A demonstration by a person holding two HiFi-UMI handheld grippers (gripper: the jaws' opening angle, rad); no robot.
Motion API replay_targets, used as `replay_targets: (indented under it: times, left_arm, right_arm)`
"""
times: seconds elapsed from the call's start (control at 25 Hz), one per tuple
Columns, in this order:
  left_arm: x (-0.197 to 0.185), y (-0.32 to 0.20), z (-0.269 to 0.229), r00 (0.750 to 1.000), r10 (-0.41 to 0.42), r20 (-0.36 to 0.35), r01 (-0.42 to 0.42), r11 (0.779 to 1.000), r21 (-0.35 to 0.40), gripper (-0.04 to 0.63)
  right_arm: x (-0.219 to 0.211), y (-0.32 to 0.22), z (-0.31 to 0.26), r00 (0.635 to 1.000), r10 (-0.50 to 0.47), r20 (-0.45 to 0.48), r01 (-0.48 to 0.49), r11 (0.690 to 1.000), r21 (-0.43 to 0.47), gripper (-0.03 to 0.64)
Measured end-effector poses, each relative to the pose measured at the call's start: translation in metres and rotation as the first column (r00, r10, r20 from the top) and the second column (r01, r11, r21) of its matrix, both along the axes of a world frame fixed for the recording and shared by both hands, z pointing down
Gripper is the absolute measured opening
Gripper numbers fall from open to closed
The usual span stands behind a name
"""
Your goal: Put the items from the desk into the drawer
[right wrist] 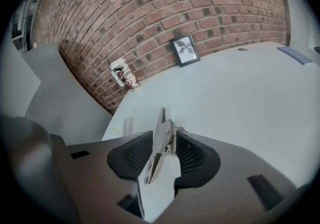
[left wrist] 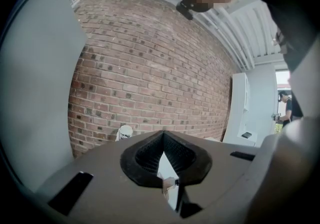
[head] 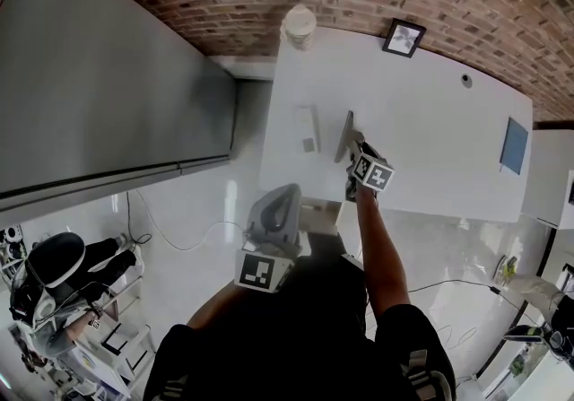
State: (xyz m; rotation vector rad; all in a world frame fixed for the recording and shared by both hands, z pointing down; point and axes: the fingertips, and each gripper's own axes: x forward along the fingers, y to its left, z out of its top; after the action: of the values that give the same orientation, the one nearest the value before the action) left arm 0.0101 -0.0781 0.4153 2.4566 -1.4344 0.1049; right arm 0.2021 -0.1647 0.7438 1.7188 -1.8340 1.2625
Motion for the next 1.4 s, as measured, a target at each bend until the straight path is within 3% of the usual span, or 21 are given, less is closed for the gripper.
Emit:
replay_targets:
  times: [0.16, 0.24, 0.56, 1.04, 1.4]
  left_arm:
    - [0.0, 0.0, 0.001, 1.0, -0.008, 0.003, 0.008, 1.0, -0.002, 0.0]
    - [-0.001, 0.001, 0.0, 1.0, -0.011, 0.002, 0.011, 1.0, -0.001, 0.0]
    - [-0.012, 0.007, 0.001, 1.0, -0.021, 0.019, 0.021, 1.0, -0.002, 0.0]
    - [-0.038, 0.026, 0.003, 0.999, -0.05, -0.017, 0.051, 0.999, 0.009, 0.0]
    - [-0.05, 0.048, 0.001, 0.998, -0.013, -0.056, 0.014, 1.0, 0.019, 0.0]
  right_arm:
    - [0.001, 0.001, 0.013, 1.0, 0.003, 0.006, -0.003, 0.999, -0.034, 0.126]
    - [0.0, 0.001, 0.015, 1.0, -0.001, 0.016, 0.001, 0.999, -0.039, 0.092]
    - [-0.007, -0.004, 0.003, 0.998, -0.001, 0.056, 0.001, 1.0, -0.006, 0.034]
    - [-0.008, 0.028, -0.021, 0.992, -0.106, -0.064, 0.108, 0.994, 0.031, 0.021]
    - [-0.021, 0.079, -0.05, 0.977, -0.175, -0.125, 0.182, 0.982, 0.043, 0.02]
